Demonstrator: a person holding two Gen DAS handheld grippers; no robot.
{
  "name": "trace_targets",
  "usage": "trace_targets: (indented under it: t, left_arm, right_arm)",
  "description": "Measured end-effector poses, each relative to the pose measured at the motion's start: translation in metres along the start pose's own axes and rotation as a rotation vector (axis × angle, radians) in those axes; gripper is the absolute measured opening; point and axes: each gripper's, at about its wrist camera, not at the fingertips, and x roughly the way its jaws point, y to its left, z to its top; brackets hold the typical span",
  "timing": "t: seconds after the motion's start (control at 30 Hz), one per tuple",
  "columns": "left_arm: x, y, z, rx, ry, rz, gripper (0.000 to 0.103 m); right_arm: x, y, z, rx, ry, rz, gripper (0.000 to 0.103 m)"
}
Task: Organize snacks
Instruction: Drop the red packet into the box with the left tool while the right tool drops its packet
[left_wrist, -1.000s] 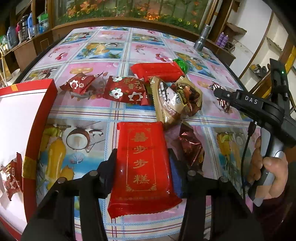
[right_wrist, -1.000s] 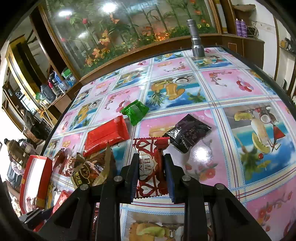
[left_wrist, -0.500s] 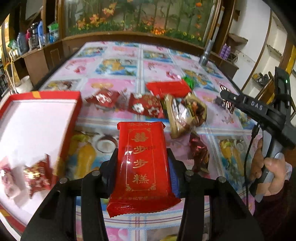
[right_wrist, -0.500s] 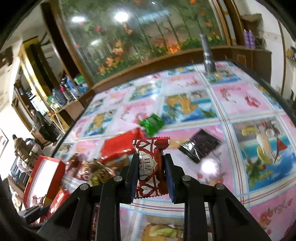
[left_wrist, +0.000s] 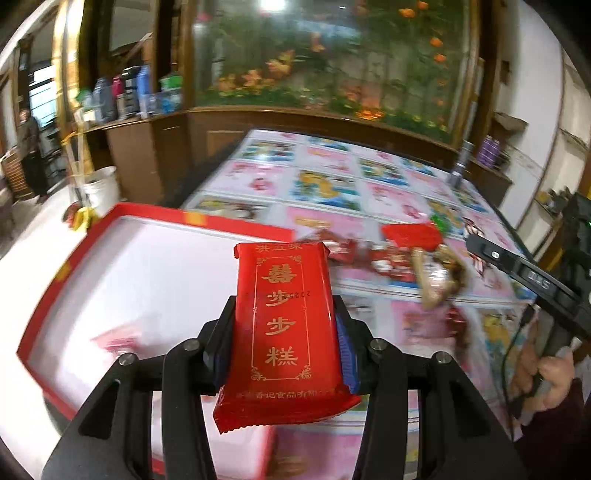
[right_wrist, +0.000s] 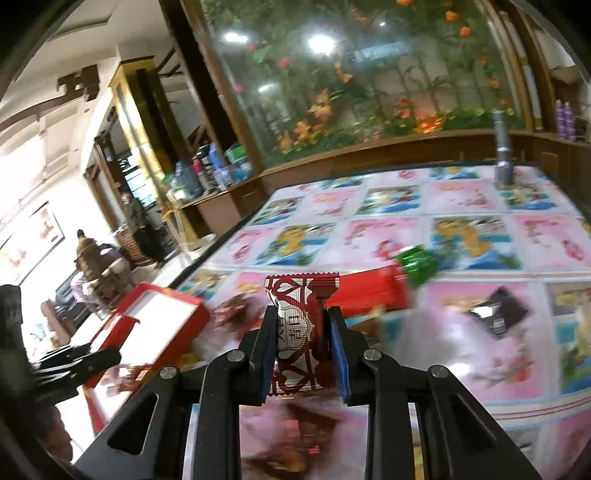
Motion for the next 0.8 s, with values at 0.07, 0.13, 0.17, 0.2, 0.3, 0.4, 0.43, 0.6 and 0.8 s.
trace_targets:
  t: [0.07,0.13,0.17,0.2,0.3,0.4,0.43,0.6,0.8]
  left_arm:
    - [0.000,0.015,-0.002,-0.016,0.001,0.029,0.045]
    - [-0.001,0.033,-0.005,-0.040,-0.002,0.062,0.045]
    - [-0.002,0.039,-0.006,-0.045,-0.004,0.073,0.045]
    - [-0.003,0.046,-0.009,-0.050,-0.006,0.089,0.045]
    - [-0.002,0.061,-0.015,-0.064,0.001,0.113,0.045]
    - [0.002,0.075,-0.021,-0.088,0.017,0.120,0.045]
    - [0.004,0.079,-0.022,-0.094,0.023,0.126,0.045]
    - [0.008,0.091,-0.028,-0.101,0.043,0.151,0.045]
    - [0.012,0.098,-0.035,-0.106,0.066,0.155,0.045]
  right_arm:
    - [0.008,0.016,-0.001,-0.012,0.016,0.034,0.027]
    - [0.020,0.043,-0.005,-0.041,0.041,0.081,0.027]
    - [0.026,0.056,-0.007,-0.056,0.053,0.103,0.026]
    - [0.030,0.066,-0.010,-0.067,0.063,0.121,0.026]
    - [0.048,0.104,-0.019,-0.102,0.110,0.189,0.026]
    - [0.065,0.139,-0.031,-0.152,0.155,0.220,0.026]
    - [0.072,0.151,-0.034,-0.166,0.173,0.230,0.026]
    - [0.097,0.183,-0.048,-0.189,0.248,0.243,0.026]
    - [0.113,0.206,-0.060,-0.212,0.297,0.258,0.030]
